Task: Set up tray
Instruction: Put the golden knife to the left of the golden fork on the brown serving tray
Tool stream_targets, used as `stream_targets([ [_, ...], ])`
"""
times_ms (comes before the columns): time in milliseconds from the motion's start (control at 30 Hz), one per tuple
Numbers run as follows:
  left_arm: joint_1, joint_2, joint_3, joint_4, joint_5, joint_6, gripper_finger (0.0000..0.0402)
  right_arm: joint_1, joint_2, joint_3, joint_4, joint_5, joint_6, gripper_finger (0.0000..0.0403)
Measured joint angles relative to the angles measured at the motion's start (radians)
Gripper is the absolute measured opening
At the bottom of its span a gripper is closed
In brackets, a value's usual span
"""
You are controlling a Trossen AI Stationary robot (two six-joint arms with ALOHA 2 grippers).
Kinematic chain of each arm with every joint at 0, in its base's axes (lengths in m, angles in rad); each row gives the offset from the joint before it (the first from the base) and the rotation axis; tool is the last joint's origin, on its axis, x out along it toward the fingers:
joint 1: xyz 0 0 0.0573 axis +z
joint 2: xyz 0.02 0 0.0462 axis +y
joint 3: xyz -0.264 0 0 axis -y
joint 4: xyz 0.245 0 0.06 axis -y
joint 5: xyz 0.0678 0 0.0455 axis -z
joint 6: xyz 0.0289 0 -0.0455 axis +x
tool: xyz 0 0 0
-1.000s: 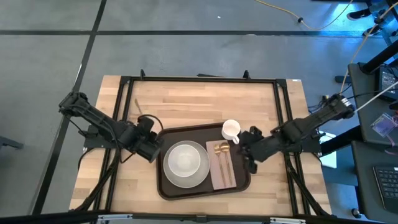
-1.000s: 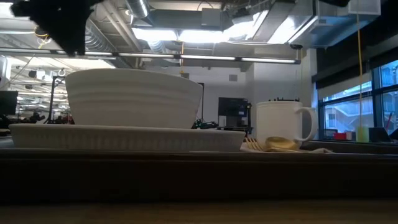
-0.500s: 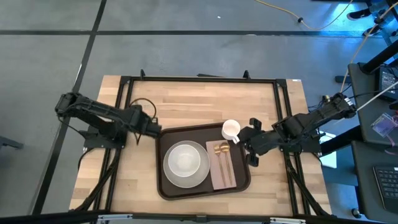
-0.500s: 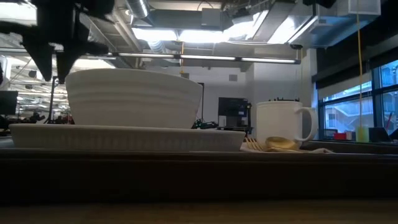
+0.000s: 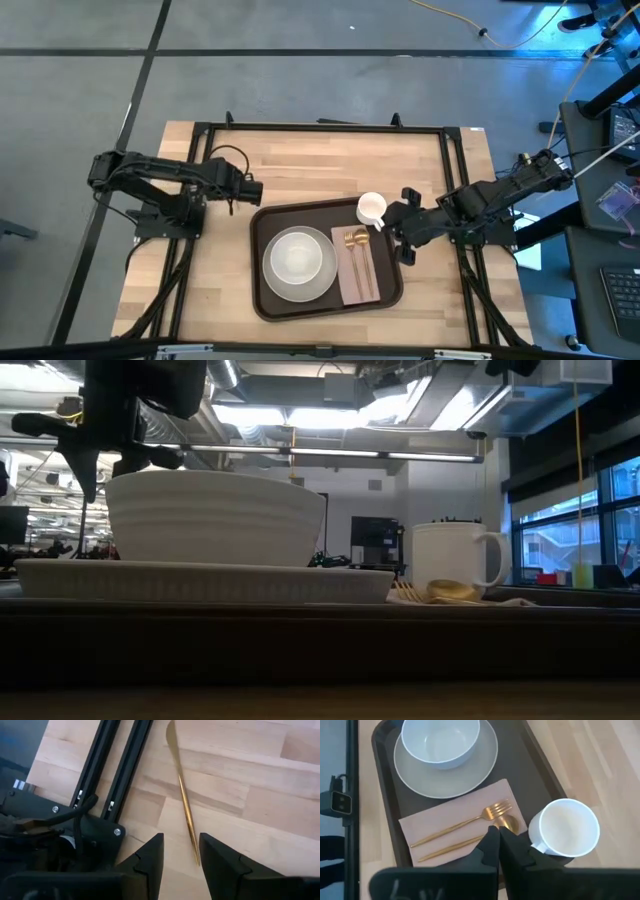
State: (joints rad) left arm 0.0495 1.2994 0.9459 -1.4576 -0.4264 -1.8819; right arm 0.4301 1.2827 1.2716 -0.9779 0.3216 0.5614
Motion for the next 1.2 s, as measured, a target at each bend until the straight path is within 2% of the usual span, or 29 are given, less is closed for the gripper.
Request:
stream_targets([
  [200,0.006,0.000,0.000,0.010,0.011,0.017,0.0124,0.000,0.000,0.000,-0.019,0.000,-0.024,0.0012],
  [367,0.007,0.000,0.000,0.106,0.013,0.116,0.0158,0.000,0.000,0.000,-0.030,0.000,-0.048,0.0007],
  [500,0.017,0.000,0.000,0.151,-0.044,0.232,0.0187,0.000,0.000,0.000,-0.030,0.000,-0.050,0.0007],
  [567,0.018,0.000,0.000,0.173,-0.027,0.254,0.0194,0.000,0.000,0.000,-0.030,0.000,-0.050,0.0009],
  [967,0.018,0.000,0.000,0.196,-0.030,0.226,0.0198,0.000,0.000,0.000,-0.039,0.000,-0.073,0.0012],
  [1200,0.026,0.007,-0.002,0.220,-0.025,0.135,0.0198,0.000,0.000,0.000,-0.036,0.025,-0.069,0.0012],
])
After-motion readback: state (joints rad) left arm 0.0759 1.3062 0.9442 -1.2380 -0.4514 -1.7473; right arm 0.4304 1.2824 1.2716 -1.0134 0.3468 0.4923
